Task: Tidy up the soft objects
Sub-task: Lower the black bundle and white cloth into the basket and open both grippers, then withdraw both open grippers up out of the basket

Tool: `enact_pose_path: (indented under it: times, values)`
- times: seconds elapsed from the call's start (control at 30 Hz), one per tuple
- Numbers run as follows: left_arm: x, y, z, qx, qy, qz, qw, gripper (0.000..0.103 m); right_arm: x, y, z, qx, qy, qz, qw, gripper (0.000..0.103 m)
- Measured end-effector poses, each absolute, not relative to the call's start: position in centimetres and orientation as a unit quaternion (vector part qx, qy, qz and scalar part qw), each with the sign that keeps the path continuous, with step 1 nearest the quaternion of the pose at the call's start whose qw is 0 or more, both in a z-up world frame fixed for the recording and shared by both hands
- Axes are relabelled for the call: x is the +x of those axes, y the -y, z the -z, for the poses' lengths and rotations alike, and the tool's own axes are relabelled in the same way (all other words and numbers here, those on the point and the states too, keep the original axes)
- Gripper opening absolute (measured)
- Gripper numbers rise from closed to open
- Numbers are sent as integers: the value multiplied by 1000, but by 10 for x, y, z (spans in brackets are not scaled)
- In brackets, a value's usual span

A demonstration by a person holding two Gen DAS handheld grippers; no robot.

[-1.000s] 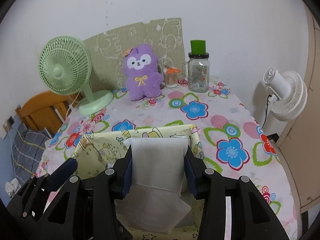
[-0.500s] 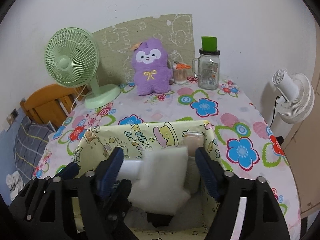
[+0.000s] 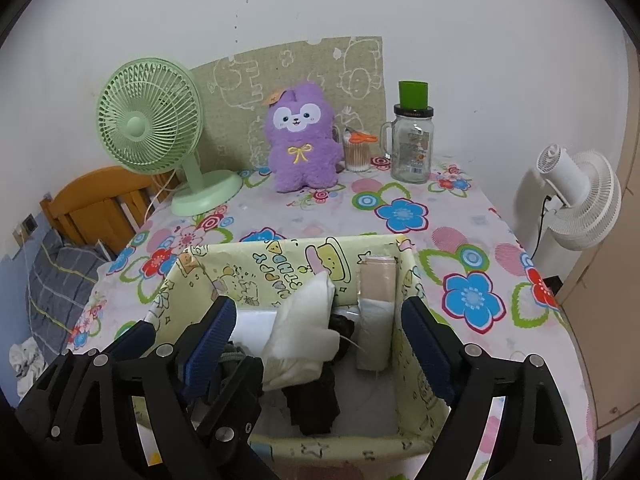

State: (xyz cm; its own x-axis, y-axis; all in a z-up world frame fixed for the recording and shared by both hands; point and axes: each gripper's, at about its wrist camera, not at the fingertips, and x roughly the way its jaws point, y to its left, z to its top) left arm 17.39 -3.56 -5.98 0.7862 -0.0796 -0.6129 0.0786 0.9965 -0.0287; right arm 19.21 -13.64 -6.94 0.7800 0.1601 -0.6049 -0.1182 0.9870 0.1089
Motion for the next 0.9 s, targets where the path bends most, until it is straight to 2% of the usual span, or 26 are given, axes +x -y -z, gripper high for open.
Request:
enact_pose_path:
  times: [0.13, 0.37, 0.9]
  values:
    - [165, 37, 54, 2, -315, 33, 949, 84, 180, 139, 64, 30, -314, -70, 946, 93]
    - [148, 34, 44, -9, -300, 32, 953, 93, 163, 141, 56, 23, -302, -63, 951, 95]
    - [114, 42, 34, 1, -281, 38, 959, 96, 118, 147, 44, 10, -275, -54, 960, 96]
